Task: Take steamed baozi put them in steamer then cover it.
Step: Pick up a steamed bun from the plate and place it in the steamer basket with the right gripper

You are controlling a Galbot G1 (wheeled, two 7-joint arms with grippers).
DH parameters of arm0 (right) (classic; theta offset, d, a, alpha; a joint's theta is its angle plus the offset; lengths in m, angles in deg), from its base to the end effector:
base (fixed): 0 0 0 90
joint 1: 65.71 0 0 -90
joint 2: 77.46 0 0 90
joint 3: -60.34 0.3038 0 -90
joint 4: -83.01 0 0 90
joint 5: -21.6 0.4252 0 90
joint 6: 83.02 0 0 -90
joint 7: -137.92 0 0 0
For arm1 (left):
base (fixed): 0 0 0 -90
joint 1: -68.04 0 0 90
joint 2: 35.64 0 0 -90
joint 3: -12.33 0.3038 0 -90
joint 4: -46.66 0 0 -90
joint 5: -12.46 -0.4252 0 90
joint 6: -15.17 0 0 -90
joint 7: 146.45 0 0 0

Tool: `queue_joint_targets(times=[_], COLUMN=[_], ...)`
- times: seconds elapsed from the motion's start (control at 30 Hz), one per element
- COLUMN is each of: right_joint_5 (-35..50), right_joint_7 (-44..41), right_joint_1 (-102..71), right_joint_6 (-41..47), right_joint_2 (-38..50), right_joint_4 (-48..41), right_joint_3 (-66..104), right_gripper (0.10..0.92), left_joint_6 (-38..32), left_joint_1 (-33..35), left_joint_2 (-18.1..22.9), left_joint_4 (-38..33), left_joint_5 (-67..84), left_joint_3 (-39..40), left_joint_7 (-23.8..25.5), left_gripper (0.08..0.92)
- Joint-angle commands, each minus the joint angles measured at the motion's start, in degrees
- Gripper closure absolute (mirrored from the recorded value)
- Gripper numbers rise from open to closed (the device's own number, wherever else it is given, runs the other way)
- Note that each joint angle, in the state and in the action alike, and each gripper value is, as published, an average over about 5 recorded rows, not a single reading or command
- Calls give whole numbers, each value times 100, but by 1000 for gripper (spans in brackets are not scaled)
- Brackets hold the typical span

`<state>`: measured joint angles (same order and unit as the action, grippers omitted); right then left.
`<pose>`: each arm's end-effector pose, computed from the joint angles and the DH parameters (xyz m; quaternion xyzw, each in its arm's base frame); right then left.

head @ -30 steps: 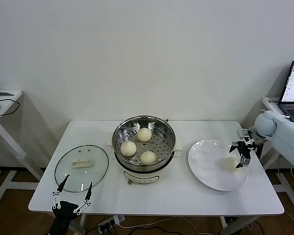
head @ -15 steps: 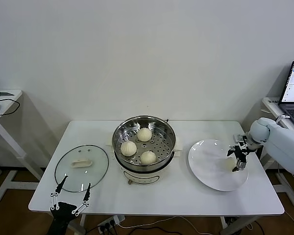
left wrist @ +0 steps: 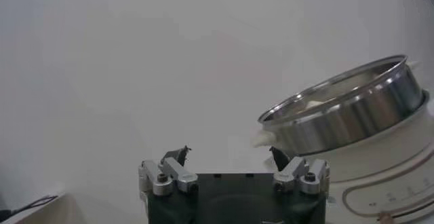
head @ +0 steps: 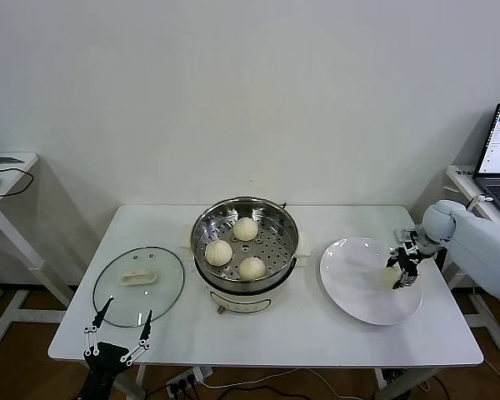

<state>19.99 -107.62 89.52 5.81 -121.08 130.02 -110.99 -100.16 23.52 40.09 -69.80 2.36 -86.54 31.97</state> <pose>0.5937 -0.2177 -0.2223 0.4916 -0.5463 0.5042 0.4535 0.1950 0.0851 -0.3357 0.0608 0.9717 0.2190 0.0649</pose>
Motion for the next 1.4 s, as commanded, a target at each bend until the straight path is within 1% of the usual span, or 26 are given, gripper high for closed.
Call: queue_joint_targets(times=[0.03,0.13,0.23,0.43,0.6,0.73,0.87,1.17,1.4], right_joint_5=[235,694,1345,2679,3354,3426,3304,2836,2690], right_joint_7=[-608,-942,-1174,-1202,-1034,-771,-521,-243,-168], right_joint_1=[1013,1747,2615,3986,4282,4203,3968,3404,3098], right_joint_6=[30,138,294,633,912,1066,1214,1272,1282], right_joint_2=[-37,-168,-499,-1539,-2267,-2707,-2909,-3045,-3024], right_joint_4=[630,1102,1475,1624,1702,1756,1831,1641,1542], right_joint_3=[-261,-726,-1227,-2339,-2748,-2975,-3083,-3310,-3309], right_gripper=[372,372,371,364,364,364,364,364,364], left_joint_6=[10,17,26,29,-9,-21,-34,-55,-42], left_joint_1=[-21,-45,-65,-73,-47,-57,-60,-100,-149], left_joint_2=[-7,-14,-28,-34,-27,-27,-23,-24,-30], left_joint_4=[-4,-5,-11,-49,-58,-67,-75,-77,-51], left_joint_5=[7,9,8,6,10,12,13,113,151], left_joint_3=[-4,21,52,68,17,15,15,-110,-143], left_joint_7=[-3,-3,-3,-5,-15,-23,-30,-50,-54], left_gripper=[177,177,177,177,177,177,177,177,177])
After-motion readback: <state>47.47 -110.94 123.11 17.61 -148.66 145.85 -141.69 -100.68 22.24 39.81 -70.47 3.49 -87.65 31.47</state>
